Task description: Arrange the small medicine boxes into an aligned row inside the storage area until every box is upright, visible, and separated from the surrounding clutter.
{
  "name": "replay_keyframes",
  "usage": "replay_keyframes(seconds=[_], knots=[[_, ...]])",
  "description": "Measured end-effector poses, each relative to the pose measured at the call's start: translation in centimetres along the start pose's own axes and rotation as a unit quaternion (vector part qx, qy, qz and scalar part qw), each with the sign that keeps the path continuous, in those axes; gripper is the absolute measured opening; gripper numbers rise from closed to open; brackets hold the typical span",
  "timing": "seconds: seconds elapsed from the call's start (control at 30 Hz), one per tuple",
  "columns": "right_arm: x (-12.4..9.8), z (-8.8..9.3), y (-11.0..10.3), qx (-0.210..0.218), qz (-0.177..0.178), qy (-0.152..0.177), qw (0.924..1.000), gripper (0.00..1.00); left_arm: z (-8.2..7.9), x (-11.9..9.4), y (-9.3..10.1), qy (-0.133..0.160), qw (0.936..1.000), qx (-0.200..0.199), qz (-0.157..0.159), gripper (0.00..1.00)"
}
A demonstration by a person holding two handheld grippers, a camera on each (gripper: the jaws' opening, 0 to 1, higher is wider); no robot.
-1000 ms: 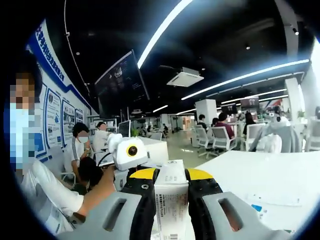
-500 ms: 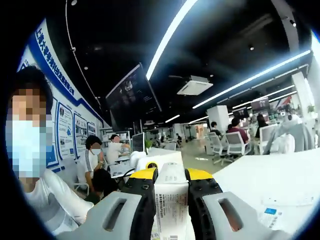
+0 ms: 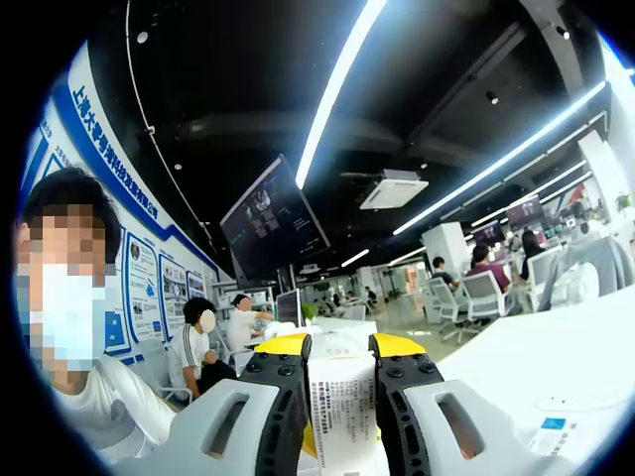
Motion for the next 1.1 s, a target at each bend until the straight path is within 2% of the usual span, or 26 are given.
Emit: replay_keyframes(seconds=[0.1, 0.17, 0.23, 0.3, 0.33, 0.37, 0.4, 0.43, 0.5, 0.63, 0.77, 0.83, 0.9, 0.93, 0.97, 1.0, 1.1], knots=[[0.0, -0.1, -0.2, -0.017, -0.009, 0.009, 0.9998, 0.27, -0.1, 0.1, 0.0, 0.004, 1.0, -0.003, 0.0, 0.2], [0.1, -0.2, -0.2, -0.056, -0.008, 0.019, 0.9982, 0.29, -0.1, 0.0, 0.0, 0.005, 1.0, -0.004, -0.006, 0.2], [0.1, -0.1, -0.1, -0.101, 0.008, 0.037, 0.9942, 0.3, -0.2, -0.3, -0.2, 0.009, 0.9998, -0.003, -0.018, 0.2], [0.1, -0.1, 0.0, -0.104, 0.011, 0.034, 0.994, 0.38, -0.3, -0.7, -0.4, 0.017, 0.9995, -0.008, -0.026, 0.2], [0.1, 0.1, 0.1, -0.124, 0.012, 0.03, 0.9918, 0.43, -0.5, -1.0, -0.6, 0.026, 0.9991, -0.015, -0.031, 0.2], [-0.1, 0.3, 0.2, -0.15, -0.002, 0.024, 0.9884, 0.45, -0.7, -1.3, -0.8, 0.031, 0.9988, -0.019, -0.032, 0.2], [-0.1, 0.4, 0.1, -0.159, -0.011, 0.025, 0.9869, 0.43, -0.7, -1.3, -0.8, 0.032, 0.9988, -0.019, -0.033, 0.2], [0.0, 0.4, 0.0, -0.139, -0.007, 0.029, 0.9898, 0.41, -1.0, -1.6, -0.8, 0.039, 0.9983, -0.022, -0.036, 0.2], [0.0, 0.4, 0.0, -0.13, -0.017, 0.036, 0.9908, 0.37, -1.1, -1.8, -0.5, 0.037, 0.9984, -0.019, -0.039, 0.2], [0.3, 0.8, 0.2, -0.13, -0.022, 0.024, 0.9909, 0.27, -1.4, -2.2, -0.3, 0.038, 0.9983, -0.015, -0.04, 0.2], [0.5, 1.3, 0.2, -0.124, -0.025, 0.012, 0.9919, 0.24, -1.5, -2.3, 0.0, 0.04, 0.9985, -0.014, -0.035, 0.2], [0.5, 1.0, 0.3, -0.071, -0.02, 0.012, 0.9972, 0.22, -1.5, -2.3, -0.2, 0.044, 0.9983, -0.018, -0.033, 0.2], [0.4, 0.9, 0.3, -0.038, -0.025, 0.01, 0.9989, 0.21, -1.4, -2.2, -0.3, 0.052, 0.998, -0.026, -0.027, 0.21], [0.4, 0.8, 0.5, -0.028, -0.018, 0.011, 0.9994, 0.2, -1.5, -2.1, -0.3, 0.065, 0.9971, -0.033, -0.021, 0.21], [0.4, 0.8, 0.5, -0.023, -0.017, 0.012, 0.9995, 0.2, -1.5, -2.2, -0.4, 0.066, 0.997, -0.033, -0.021, 0.22], [0.4, 0.6, 0.7, -0.01, -0.018, 0.015, 0.9997, 0.2, -1.6, -2.2, -0.4, 0.072, 0.9968, -0.027, -0.022, 0.22], [0.4, 0.4, 0.9, -0.007, -0.014, 0.018, 0.9997, 0.2, -1.7, -2.2, -0.4, 0.079, 0.9964, -0.005, -0.032, 0.23]])
Point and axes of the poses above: the point that each gripper's makers call its tool centre point, and the gripper's own axes: x roughly forward along the fingers, y roughly to its right, z roughly out of its underside, the point moved 9 cm from there along -x, roughly backward along the fingers, and after that the axes turned 8 degrees about z, right-handed, at the moved point
